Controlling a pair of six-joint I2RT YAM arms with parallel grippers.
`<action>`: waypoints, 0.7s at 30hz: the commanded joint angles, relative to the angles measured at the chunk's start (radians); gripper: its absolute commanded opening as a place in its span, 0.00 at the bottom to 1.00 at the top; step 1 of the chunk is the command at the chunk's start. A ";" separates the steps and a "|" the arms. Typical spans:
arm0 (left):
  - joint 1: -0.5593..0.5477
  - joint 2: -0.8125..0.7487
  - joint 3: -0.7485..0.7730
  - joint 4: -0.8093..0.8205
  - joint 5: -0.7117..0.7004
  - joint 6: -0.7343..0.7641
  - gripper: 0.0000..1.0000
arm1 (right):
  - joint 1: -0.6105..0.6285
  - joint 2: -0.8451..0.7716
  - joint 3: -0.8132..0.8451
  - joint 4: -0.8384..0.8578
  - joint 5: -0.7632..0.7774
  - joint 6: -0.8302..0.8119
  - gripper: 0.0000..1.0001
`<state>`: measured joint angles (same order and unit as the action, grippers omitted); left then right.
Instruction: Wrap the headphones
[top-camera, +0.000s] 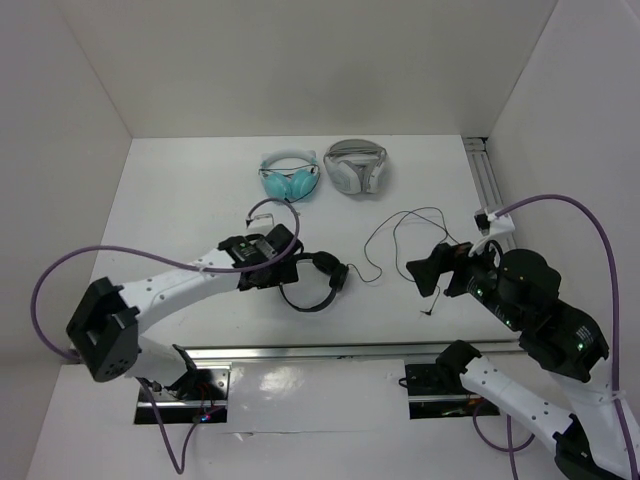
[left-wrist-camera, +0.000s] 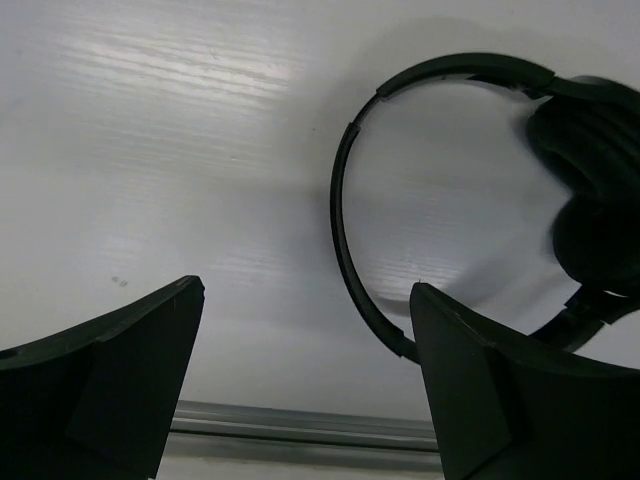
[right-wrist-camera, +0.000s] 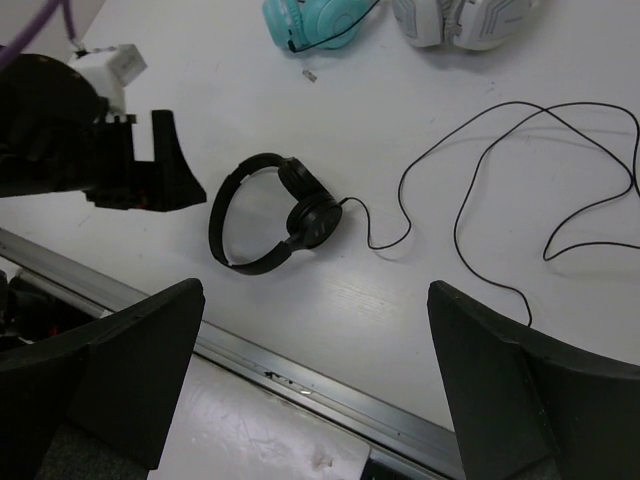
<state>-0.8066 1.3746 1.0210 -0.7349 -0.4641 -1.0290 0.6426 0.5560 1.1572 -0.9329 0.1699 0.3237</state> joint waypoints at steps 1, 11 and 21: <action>0.004 0.079 0.033 0.089 0.064 -0.043 0.97 | -0.004 -0.027 -0.030 0.042 -0.043 -0.014 1.00; 0.023 0.135 -0.099 0.175 0.099 -0.137 0.82 | -0.004 -0.087 -0.059 0.051 -0.075 -0.014 1.00; 0.023 0.239 -0.141 0.229 0.127 -0.181 0.76 | -0.004 -0.107 -0.096 0.080 -0.115 -0.014 1.00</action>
<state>-0.7876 1.5883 0.8860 -0.5407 -0.3546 -1.1805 0.6426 0.4648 1.0634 -0.9176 0.0780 0.3233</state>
